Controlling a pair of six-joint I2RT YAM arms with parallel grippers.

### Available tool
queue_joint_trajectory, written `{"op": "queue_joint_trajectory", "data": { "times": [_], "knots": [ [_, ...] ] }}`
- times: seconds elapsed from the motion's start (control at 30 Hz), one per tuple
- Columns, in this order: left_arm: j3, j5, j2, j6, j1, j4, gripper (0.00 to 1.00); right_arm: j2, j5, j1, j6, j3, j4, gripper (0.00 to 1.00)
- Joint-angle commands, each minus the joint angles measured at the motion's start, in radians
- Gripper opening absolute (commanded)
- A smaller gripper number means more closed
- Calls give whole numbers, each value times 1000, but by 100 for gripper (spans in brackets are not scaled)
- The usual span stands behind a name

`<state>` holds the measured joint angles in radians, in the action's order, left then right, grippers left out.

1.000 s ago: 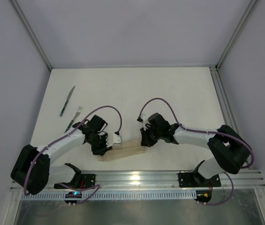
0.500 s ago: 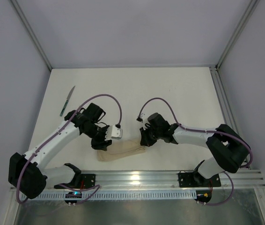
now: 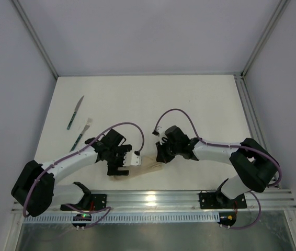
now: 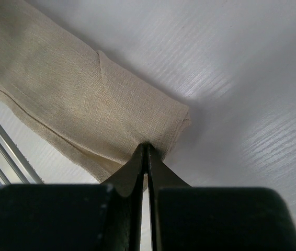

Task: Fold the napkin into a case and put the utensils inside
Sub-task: Fold the lower triangle-folded napkin at the center of the board.

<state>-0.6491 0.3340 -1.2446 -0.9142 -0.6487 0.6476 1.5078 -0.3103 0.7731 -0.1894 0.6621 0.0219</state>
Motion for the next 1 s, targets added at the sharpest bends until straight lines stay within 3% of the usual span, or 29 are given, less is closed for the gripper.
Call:
{"op": "queue_joint_trajectory", "data": {
  "times": [0.0,0.1,0.23,0.43,0.53,0.57,0.67,0.83,0.9,0.97],
  "knots": [
    [-12,97,31,-132,-6,72,92,31,30,-1,4,-7,-5,4],
    [2,70,33,-161,-12,98,92,31,28,-3,2,-6,-4,4],
    [55,-12,21,-138,-42,-23,88,32,23,-3,-5,-9,-14,4],
    [81,-59,-9,-130,-103,-75,82,42,16,-11,-7,2,-14,4],
    [95,-66,-18,-114,-114,-88,67,38,11,-15,-4,7,-13,4],
    [92,-66,-18,-107,-114,-85,56,37,11,-17,-1,10,-11,4],
    [91,-61,-1,-91,-114,-75,39,37,8,-26,7,16,-4,4],
    [68,-47,7,-62,-114,-52,19,32,2,-40,21,25,10,4],
    [55,-40,8,-43,-114,-46,22,31,-1,-49,28,28,15,4],
    [32,-20,10,-25,-114,-25,39,32,0,-58,36,36,27,4]
  ]
}}
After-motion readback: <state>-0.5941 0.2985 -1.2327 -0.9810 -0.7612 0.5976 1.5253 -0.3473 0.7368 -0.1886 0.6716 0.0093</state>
